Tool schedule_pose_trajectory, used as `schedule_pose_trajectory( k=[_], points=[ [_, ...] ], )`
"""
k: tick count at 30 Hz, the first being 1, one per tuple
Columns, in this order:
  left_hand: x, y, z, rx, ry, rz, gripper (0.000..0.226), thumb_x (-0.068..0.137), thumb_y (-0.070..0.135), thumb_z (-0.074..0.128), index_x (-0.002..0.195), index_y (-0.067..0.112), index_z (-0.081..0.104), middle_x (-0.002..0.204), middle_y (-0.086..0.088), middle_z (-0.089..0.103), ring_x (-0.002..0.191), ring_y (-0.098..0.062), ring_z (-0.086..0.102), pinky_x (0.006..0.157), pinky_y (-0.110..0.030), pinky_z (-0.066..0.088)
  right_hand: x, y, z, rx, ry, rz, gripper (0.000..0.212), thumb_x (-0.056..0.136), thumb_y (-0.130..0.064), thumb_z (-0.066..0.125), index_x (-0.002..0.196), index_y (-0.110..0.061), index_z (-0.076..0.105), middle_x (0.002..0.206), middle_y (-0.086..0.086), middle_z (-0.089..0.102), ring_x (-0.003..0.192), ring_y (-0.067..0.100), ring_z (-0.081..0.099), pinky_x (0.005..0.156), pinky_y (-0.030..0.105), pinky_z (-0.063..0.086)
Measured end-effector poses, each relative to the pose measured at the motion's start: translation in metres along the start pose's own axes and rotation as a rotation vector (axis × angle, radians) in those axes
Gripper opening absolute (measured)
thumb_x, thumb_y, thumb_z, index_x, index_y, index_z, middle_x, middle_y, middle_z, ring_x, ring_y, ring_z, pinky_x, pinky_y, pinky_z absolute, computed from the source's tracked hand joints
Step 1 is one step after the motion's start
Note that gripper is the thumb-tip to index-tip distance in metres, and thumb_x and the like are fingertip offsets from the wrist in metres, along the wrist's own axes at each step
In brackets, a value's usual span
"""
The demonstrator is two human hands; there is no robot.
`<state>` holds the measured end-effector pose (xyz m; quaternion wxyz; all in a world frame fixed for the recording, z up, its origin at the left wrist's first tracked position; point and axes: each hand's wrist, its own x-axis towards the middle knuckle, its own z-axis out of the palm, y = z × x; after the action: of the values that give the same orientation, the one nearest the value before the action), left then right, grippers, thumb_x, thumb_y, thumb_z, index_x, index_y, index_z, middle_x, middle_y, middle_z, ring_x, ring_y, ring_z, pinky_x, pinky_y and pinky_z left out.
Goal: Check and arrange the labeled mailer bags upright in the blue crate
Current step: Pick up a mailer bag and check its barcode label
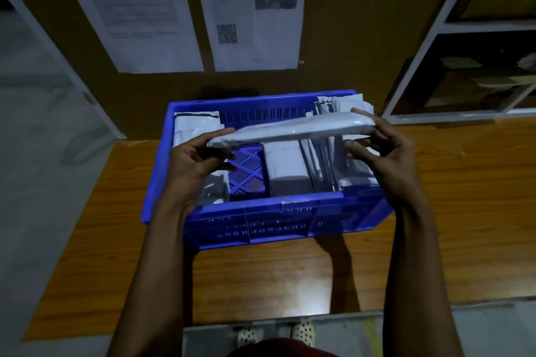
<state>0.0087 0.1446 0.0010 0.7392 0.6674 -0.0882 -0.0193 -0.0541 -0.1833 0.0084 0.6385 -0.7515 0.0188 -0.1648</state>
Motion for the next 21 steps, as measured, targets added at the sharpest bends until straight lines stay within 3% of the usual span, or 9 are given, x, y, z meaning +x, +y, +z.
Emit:
schedule_pose_trajectory(
  k=[2,4,7,10,13,15,19,21],
  points=[
    [0.0,0.002,0.004,0.059,0.073,0.015,0.029,0.089,-0.007,0.066,0.09,0.019,0.079,0.081,0.002,0.075,0.069,-0.018,0.064,0.063,-0.028,0.055,0.0,0.002,0.0,-0.031,0.072,-0.012,0.046,0.085,-0.025,0.081,0.129,-0.033,0.069,0.121,0.006,0.068,0.106,0.034,0.066,0.088,0.053,0.061],
    [0.001,0.002,0.003,0.119,0.082,0.03,0.004,0.086,0.019,0.075,0.084,0.021,0.078,0.07,0.002,0.066,0.064,-0.018,0.054,0.064,-0.031,0.047,-0.001,0.003,-0.001,-0.083,0.114,-0.01,0.04,0.085,-0.036,0.081,0.124,-0.033,0.071,0.121,0.004,0.066,0.106,0.035,0.063,0.086,0.053,0.062],
    [-0.001,0.004,0.003,0.17,0.069,0.019,0.017,0.083,0.037,0.076,0.082,0.02,0.075,0.07,0.005,0.063,0.07,-0.012,0.056,0.074,-0.034,0.045,-0.004,0.001,-0.003,-0.092,0.084,0.008,0.038,0.085,-0.041,0.079,0.119,-0.026,0.072,0.118,0.006,0.068,0.107,0.029,0.066,0.083,0.044,0.064],
    [-0.004,0.008,0.01,0.089,0.041,-0.02,0.017,0.092,0.025,0.071,0.076,0.023,0.076,0.071,0.013,0.068,0.072,-0.004,0.061,0.072,-0.025,0.049,-0.009,-0.004,0.002,-0.069,0.035,0.004,0.024,0.09,-0.032,0.075,0.111,-0.02,0.072,0.109,0.005,0.072,0.107,0.024,0.068,0.083,0.038,0.063],
    [-0.005,0.009,0.014,0.027,0.041,-0.045,0.018,0.094,0.022,0.069,0.078,0.026,0.077,0.083,0.004,0.07,0.084,-0.012,0.065,0.072,-0.028,0.051,-0.012,-0.007,0.005,-0.026,0.036,0.028,0.018,0.092,-0.027,0.074,0.11,-0.023,0.072,0.108,0.001,0.074,0.107,0.022,0.069,0.085,0.045,0.063],
    [-0.005,0.009,0.014,0.01,0.052,-0.055,0.013,0.095,0.026,0.07,0.085,0.026,0.078,0.089,-0.007,0.064,0.088,-0.019,0.06,0.074,-0.031,0.049,-0.012,-0.008,0.007,0.013,0.055,0.061,0.025,0.091,-0.028,0.075,0.116,-0.026,0.07,0.105,0.004,0.075,0.104,0.022,0.071,0.084,0.048,0.063],
    [-0.005,0.007,0.018,-0.025,0.08,-0.082,0.015,0.098,0.023,0.065,0.104,0.011,0.072,0.086,0.01,0.075,0.08,-0.002,0.068,0.063,-0.017,0.05,-0.013,-0.009,0.01,0.084,0.038,0.061,0.04,0.093,-0.022,0.073,0.132,-0.022,0.063,0.09,0.016,0.071,0.089,0.023,0.07,0.088,0.039,0.059],
    [-0.006,0.007,0.022,-0.043,0.079,-0.086,0.022,0.1,0.021,0.063,0.111,0.003,0.069,0.088,0.007,0.078,0.079,-0.004,0.072,0.061,-0.018,0.052,-0.014,-0.007,0.01,0.091,0.009,0.076,0.046,0.094,-0.021,0.072,0.138,-0.023,0.059,0.079,0.007,0.066,0.087,0.02,0.068,0.088,0.033,0.058]
  ],
)
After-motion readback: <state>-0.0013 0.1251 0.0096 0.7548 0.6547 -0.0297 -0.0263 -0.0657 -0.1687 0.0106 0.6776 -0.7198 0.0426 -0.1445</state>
